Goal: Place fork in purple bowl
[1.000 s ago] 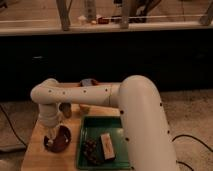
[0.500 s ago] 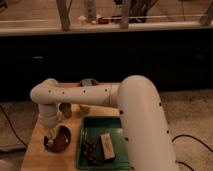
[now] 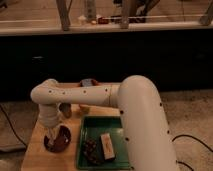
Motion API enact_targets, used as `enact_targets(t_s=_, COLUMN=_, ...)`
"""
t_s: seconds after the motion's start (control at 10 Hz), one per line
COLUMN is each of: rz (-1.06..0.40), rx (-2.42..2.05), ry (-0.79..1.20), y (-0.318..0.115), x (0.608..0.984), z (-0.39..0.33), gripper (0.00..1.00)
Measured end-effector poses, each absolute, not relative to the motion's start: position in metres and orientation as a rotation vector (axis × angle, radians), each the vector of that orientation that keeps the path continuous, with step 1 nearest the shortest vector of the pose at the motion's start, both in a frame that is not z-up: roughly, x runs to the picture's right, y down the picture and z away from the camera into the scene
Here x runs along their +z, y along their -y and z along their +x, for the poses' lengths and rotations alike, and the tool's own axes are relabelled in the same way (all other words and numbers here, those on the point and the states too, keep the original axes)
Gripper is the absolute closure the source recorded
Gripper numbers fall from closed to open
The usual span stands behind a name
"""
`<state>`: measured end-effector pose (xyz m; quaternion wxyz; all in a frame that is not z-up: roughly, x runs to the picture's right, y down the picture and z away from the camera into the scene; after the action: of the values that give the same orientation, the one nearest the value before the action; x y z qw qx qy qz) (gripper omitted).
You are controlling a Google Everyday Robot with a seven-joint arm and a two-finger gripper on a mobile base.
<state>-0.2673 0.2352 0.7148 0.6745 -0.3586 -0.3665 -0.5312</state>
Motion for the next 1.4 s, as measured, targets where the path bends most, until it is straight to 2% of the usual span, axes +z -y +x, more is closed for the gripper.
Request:
enact_targets(t_s=0.1, rz=-0.807, rx=-1.193, ry=0.825, y=-0.2350, x=0.7151, z=-0.2666, gripper=0.20)
enact_targets(t_s=1.4, rz=-0.793, rx=-1.240, ry=0.858, y=-0.2366, x=0.7150, z=-0.2660, gripper=0.20)
